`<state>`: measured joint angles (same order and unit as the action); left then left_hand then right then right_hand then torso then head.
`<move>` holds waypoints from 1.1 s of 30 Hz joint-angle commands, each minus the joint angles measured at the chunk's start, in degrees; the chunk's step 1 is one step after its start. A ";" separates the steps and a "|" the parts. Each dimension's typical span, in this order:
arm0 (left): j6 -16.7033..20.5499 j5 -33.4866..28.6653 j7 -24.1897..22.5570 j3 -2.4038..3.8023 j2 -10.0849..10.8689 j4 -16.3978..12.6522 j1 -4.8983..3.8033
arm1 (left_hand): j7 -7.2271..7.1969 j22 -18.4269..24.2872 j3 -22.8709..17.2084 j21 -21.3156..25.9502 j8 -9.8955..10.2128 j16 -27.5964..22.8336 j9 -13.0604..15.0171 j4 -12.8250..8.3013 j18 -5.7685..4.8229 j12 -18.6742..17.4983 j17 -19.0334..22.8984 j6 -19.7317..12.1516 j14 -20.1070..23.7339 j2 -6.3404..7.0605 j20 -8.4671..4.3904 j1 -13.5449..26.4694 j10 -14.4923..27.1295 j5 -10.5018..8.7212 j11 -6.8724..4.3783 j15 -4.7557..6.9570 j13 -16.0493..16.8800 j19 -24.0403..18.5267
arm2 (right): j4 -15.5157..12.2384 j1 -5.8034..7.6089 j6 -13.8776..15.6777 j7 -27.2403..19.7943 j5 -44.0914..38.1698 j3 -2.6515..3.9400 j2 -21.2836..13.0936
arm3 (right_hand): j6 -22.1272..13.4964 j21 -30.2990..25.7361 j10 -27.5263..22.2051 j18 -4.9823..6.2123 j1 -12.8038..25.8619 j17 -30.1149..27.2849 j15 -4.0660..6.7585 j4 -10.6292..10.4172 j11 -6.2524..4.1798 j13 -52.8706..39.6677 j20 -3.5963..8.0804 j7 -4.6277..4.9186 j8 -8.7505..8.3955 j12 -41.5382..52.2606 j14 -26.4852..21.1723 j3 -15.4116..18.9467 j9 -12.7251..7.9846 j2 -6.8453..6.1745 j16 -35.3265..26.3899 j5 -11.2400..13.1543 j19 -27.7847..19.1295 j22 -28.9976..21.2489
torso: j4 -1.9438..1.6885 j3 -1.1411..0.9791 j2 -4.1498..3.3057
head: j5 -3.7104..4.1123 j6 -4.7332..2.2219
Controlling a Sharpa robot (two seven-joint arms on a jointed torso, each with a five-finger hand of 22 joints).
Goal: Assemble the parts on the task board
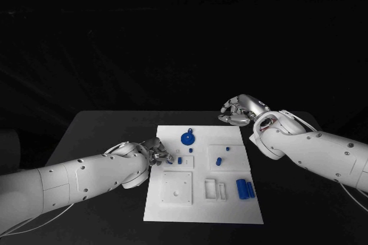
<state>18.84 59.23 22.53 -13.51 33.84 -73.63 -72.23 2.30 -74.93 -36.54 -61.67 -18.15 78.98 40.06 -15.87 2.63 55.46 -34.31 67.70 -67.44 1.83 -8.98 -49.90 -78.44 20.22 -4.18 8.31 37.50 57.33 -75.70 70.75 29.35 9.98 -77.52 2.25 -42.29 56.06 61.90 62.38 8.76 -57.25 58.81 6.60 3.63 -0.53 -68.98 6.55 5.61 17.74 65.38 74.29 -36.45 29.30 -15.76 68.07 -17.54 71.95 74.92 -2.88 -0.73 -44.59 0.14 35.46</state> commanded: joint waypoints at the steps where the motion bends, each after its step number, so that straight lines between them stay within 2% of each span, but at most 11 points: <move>1: -2.11 0.95 1.06 -0.30 0.00 0.30 0.41 | -2.80 -1.12 -0.43 -0.34 -2.57 0.33 0.08 0.31 1.16 0.28 -0.07 2.99 -2.96 0.01 -6.65 -0.64 -2.41 0.30 -2.63 3.75 0.09 0.27 | 0.01 -0.09 -0.60 -0.55 -0.15 0.02 0.09 | 0.01 -0.22 -0.45 6.24 0.49 0.06 0.03 -0.03 0.14 0.06 0.40 0.42 -0.38 -0.21 0.52 0.17 0.09 0.05 -0.23 -0.29 -0.19 0.29 | -0.01 -0.01 0.02 | -0.03 -0.03; 19: 0.83 1.13 1.07 -0.30 -0.06 0.60 0.57 | -2.78 -1.07 -0.43 -0.41 -2.57 0.34 0.02 0.82 1.18 0.33 -0.01 2.91 -2.86 -0.16 -6.63 -0.65 -2.26 -0.24 -2.61 3.79 0.11 0.24 | 0.07 -0.24 -0.52 -0.58 -0.14 0.02 0.04 | 0.01 -0.24 -0.45 6.24 0.49 0.07 0.04 -0.03 0.14 0.07 0.41 0.42 -0.39 -0.20 0.53 0.19 0.11 0.07 -0.24 -0.35 -0.18 0.30 | 0.06 -0.02 0.01 | 0.07 0.07; 33: 0.09 1.30 1.33 -0.30 -0.07 0.67 0.58 | -2.84 -1.07 -0.46 -0.50 -2.64 0.44 0.03 0.90 1.23 0.43 -0.02 2.99 -2.93 -0.17 -6.67 -0.77 -2.28 -0.29 -2.67 3.86 0.17 0.31 | 0.06 -0.25 -0.58 -0.55 -0.14 0.02 0.01 | 0.01 -0.26 -0.46 6.24 0.51 0.08 0.04 -0.04 0.13 0.08 0.41 0.42 -0.40 -0.20 0.53 0.22 0.12 0.08 -0.25 -0.39 -0.18 0.31 | 0.02 0.01 -0.01 | 0.08 0.16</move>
<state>19.84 60.09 22.51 -13.55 33.69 -73.20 -72.01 2.11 -74.91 -36.59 -61.89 -20.31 79.21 39.99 -15.68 3.21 55.68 -34.29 67.53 -67.45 1.83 -8.89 -49.91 -78.53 19.89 -4.11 8.31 37.60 57.24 -75.60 70.53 29.34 9.92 -77.49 2.24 -42.27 56.06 61.90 62.34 8.75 -57.25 58.79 6.60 3.63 -0.28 -68.99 6.61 5.60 17.52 65.38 74.29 -36.45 29.34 -15.76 68.07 -17.54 71.67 74.91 -2.86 -0.73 -44.59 0.23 35.60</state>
